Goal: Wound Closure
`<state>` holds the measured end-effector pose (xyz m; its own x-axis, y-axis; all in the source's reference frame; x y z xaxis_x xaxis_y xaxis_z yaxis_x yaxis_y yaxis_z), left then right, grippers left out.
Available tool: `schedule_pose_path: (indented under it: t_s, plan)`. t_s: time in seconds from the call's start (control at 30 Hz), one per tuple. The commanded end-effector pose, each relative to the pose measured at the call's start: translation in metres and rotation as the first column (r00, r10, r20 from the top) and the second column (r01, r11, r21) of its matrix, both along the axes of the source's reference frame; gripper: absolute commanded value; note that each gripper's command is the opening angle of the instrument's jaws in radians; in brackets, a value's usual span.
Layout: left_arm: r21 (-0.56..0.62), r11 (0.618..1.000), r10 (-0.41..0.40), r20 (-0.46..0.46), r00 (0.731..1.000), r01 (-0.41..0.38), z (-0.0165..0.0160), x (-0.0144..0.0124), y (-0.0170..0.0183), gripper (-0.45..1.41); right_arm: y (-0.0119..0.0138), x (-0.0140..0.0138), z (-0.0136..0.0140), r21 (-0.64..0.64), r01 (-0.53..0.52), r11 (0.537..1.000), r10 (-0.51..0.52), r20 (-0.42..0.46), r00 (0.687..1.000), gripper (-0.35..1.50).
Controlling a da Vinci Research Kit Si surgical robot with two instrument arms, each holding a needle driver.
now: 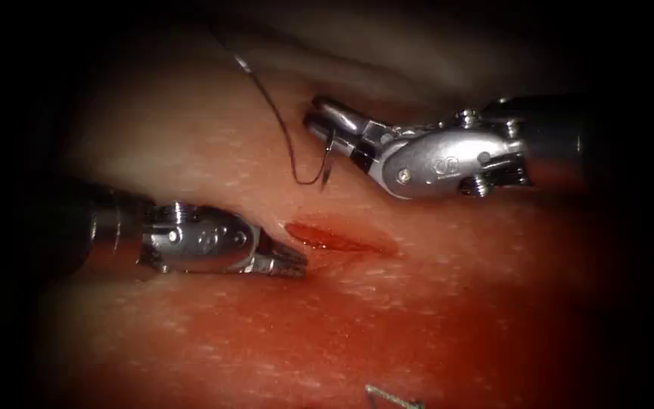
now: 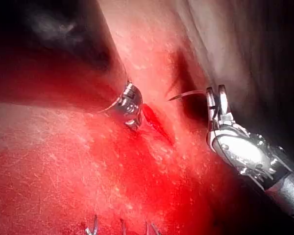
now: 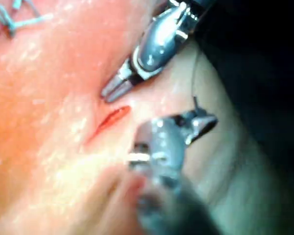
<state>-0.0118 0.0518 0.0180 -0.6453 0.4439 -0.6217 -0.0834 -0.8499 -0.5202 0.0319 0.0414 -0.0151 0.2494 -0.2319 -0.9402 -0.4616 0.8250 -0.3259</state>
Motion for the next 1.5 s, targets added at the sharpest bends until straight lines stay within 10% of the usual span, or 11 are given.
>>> schedule_pose_path:
  t_s: [0.03,0.9,1.5]
  plan:
    - [0.003,1.0,0.001,0.002,1.0,-0.002,0.0005,-0.0004,-0.0006,-0.19,-0.0001,0.0008,0.0005,0.001,0.006,1.0,-0.006,0.001,1.0,-0.35]
    - [0.012,1.0,0.004,0.006,1.0,-0.004,0.0002,0.0002,-0.0003,-0.23,-0.0041,0.0029,0.0044,-0.06,0.029,0.998,-0.024,0.072,0.997,-0.35]
    - [0.016,1.0,0.007,0.004,1.0,-0.007,0.0002,0.0008,-0.0004,-0.25,-0.0085,0.0026,0.0071,0.318,0.042,0.947,-0.044,0.0,0.999,-0.35]
